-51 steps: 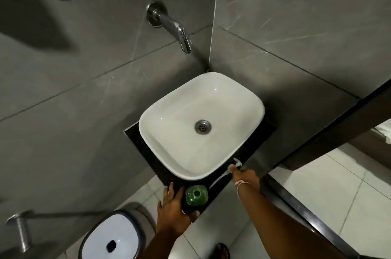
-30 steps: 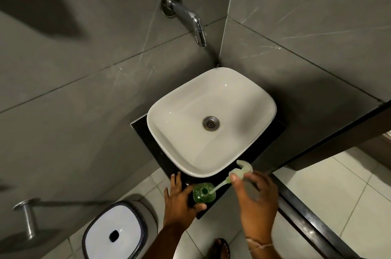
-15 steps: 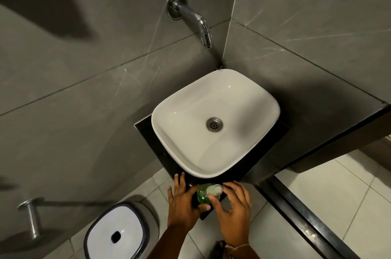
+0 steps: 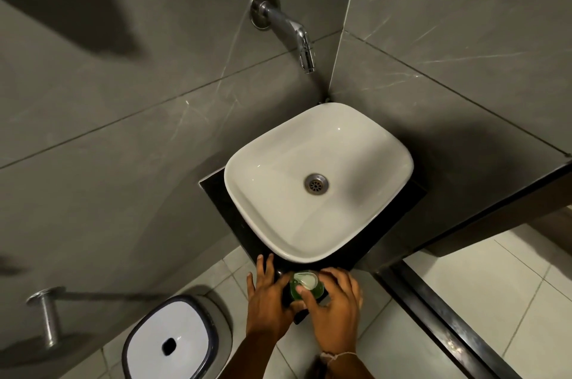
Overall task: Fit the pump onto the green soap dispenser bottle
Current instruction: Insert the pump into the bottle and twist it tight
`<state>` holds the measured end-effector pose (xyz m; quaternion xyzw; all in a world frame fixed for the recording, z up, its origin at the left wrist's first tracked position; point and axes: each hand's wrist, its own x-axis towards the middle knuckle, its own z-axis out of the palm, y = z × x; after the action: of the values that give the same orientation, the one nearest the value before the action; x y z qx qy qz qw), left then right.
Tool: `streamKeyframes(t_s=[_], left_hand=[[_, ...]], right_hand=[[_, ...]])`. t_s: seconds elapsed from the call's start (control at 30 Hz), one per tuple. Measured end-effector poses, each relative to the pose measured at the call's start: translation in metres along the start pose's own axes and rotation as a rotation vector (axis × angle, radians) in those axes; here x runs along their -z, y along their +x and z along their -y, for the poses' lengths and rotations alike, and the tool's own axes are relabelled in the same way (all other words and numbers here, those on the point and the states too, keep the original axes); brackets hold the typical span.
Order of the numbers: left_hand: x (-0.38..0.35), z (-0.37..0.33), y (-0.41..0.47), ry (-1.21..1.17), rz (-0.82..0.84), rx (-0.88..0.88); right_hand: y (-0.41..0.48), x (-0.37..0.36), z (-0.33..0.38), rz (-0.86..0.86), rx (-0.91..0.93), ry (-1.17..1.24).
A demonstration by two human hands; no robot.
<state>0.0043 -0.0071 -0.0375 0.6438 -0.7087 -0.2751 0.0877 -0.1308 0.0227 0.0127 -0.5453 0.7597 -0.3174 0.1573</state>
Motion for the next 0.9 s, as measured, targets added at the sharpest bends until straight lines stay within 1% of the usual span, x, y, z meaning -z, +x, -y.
streamKeyframes(t_s=[0.17, 0.2, 0.33, 0.4, 0.5, 0.67, 0.77, 0.83, 0.9], left_hand=[[-0.002, 0.001, 0.0, -0.018, -0.028, -0.015], [-0.002, 0.002, 0.0, -0.022, -0.029, -0.015], [0.0, 0.002, 0.0, -0.024, -0.025, -0.02], [0.0, 0.001, 0.0, -0.026, -0.017, -0.017], [-0.001, 0.001, 0.0, -0.023, -0.018, -0.017], [-0.002, 0.001, -0.001, -0.013, -0.031, -0.014], [0.0, 0.0, -0.001, -0.032, -0.03, -0.018], [0.0, -0.001, -0.001, -0.026, -0.025, -0.023], [0.001, -0.002, -0.001, -0.024, -0.02, -0.019]], right_hand=[[0.003, -0.005, 0.013, 0.004, -0.162, 0.029], [0.002, -0.005, 0.013, 0.009, -0.167, 0.044], [-0.005, -0.002, 0.004, 0.024, -0.038, 0.16], [-0.002, -0.001, 0.003, 0.02, -0.059, 0.219], [0.005, -0.004, 0.007, -0.021, -0.14, 0.31], [0.007, -0.006, 0.012, 0.018, -0.173, 0.28], [0.004, -0.004, 0.008, 0.07, -0.096, 0.248], [0.004, -0.001, 0.007, 0.064, -0.085, 0.261], [0.007, 0.0, 0.01, 0.033, -0.129, 0.254]])
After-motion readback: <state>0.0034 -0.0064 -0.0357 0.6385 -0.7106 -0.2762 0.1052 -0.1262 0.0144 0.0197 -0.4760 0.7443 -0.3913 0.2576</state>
